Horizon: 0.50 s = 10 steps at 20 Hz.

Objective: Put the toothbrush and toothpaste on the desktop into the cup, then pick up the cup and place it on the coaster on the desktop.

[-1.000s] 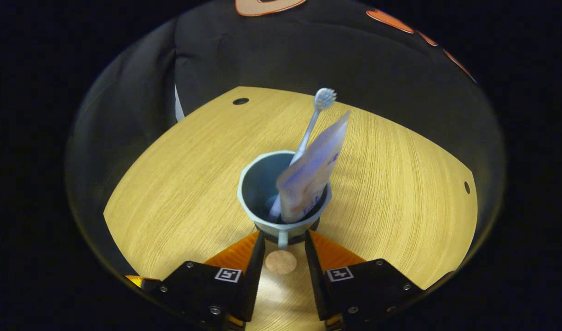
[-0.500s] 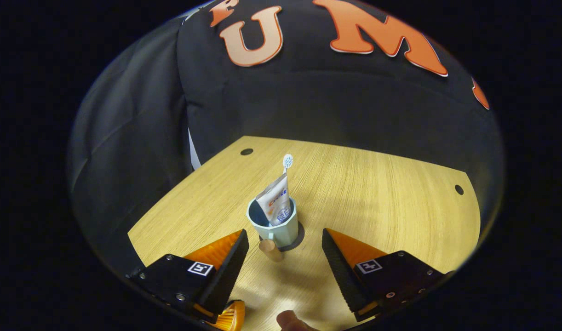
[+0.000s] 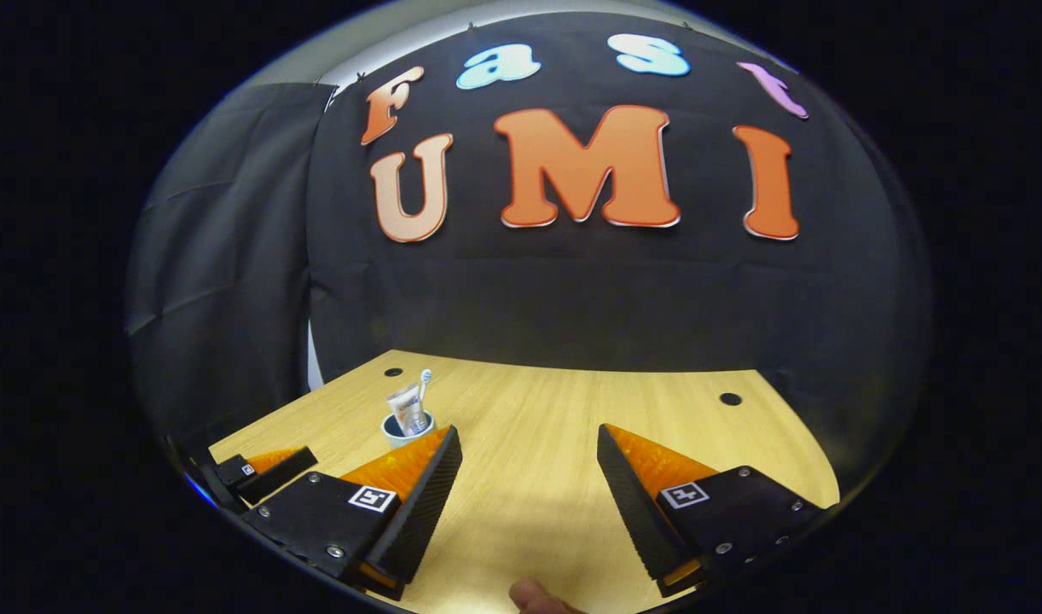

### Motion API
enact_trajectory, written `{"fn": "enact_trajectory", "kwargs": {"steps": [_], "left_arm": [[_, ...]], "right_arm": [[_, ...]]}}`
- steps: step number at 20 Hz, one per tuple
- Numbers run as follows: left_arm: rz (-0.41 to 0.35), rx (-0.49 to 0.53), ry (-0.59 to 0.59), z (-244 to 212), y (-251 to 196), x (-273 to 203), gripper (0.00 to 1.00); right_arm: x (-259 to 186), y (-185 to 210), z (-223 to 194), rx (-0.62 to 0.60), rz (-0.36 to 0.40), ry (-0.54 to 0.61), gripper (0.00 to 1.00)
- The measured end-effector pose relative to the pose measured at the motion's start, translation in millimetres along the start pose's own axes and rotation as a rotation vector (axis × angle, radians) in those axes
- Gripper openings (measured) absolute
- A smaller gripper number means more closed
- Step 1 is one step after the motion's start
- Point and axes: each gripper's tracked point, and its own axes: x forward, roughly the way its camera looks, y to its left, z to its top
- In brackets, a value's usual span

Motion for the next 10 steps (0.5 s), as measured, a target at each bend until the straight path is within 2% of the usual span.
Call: {"fn": "enact_trajectory", "kwargs": {"steps": [4,7,10], "left_arm": [[-0.033,-0.006,-0.023,7,-14,-5,0.96],[-0.040,-0.012,-0.038,15,-19,-8,0.96],[-0.019,-0.015,-0.058,23,-13,-14,0.96]], "right_arm": [[-49,-45,-2,-0.029,-0.096,-0.101,0.97],[-74,-63,-9,-0.039,-0.160,-0.149,0.97],[-91,-64,-24,-0.024,-0.170,-0.148,0.97]]}}
